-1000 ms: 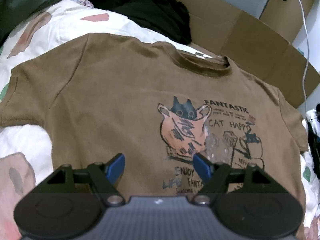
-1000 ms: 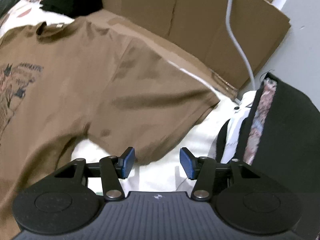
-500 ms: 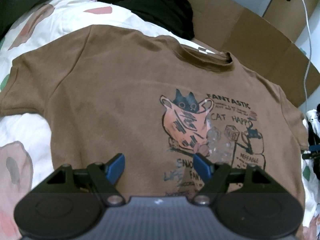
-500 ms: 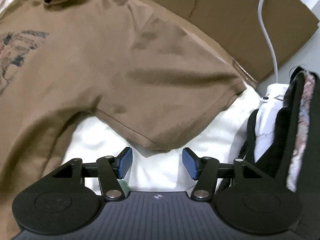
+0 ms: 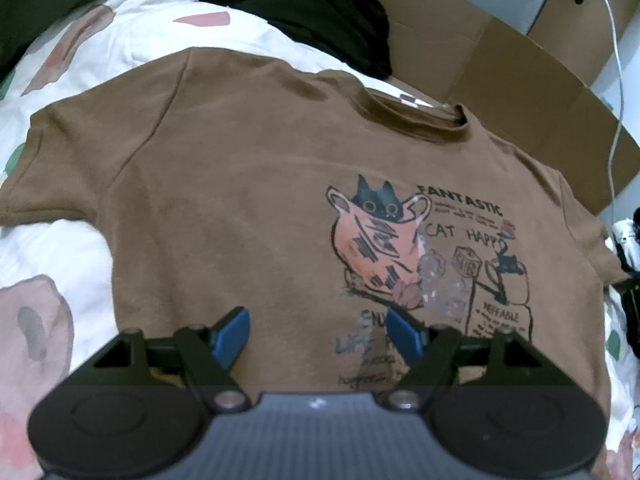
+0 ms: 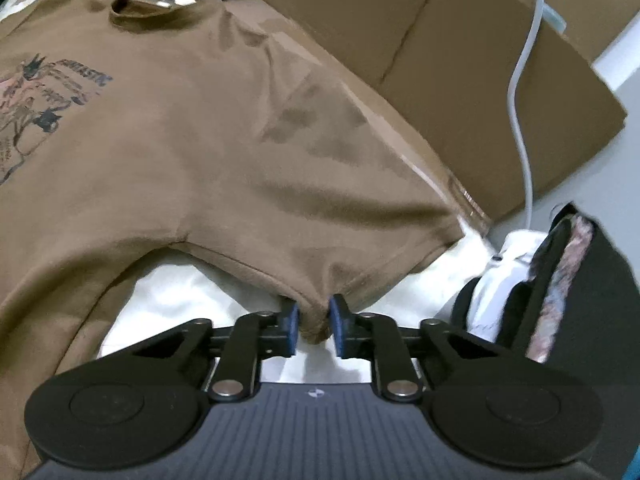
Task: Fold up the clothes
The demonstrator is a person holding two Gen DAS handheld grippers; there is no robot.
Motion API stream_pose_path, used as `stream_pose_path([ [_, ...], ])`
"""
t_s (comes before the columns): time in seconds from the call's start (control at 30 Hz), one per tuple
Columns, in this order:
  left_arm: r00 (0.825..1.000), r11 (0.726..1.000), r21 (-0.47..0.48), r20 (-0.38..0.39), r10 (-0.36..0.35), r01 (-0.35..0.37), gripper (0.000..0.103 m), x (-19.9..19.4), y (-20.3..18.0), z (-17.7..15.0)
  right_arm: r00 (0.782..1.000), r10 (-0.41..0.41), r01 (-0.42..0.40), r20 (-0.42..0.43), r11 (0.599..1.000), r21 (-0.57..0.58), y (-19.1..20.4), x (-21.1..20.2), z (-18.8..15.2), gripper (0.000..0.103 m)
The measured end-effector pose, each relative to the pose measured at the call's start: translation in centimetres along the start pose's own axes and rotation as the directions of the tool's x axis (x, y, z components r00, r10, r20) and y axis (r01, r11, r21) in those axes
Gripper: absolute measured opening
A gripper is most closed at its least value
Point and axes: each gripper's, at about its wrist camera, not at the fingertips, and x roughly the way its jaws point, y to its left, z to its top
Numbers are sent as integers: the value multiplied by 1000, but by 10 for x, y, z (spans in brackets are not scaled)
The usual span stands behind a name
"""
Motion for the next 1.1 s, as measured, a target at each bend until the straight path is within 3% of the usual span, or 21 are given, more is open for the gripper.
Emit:
stream_pose_path([
  [0.3, 1000, 1000, 20, -5, 7, -6, 78, -2, -1, 0, 999, -50, 49, 10, 998, 31, -24, -20, 3, 17],
  [0.63, 1000, 1000, 27, -10, 10, -10, 78, -1, -3, 0, 992, -100, 87, 82, 984, 155, -62, -56, 9, 17],
  [0.8, 1000, 1000, 30, -9, 9, -9, 78, 0, -5, 2, 996, -52, 40, 66, 985, 170, -58, -42, 9, 18],
  [0.93, 1000, 1000, 26, -15, 11, -10, 78, 2, -6, 2, 998, 46, -54, 52, 983, 175, -40, -21, 10, 19],
  [1.1, 1000, 999, 41, -27, 11, -10, 78, 3, -7, -2, 994, 113, -111, 0, 975, 191, -17, 4, 8, 21],
])
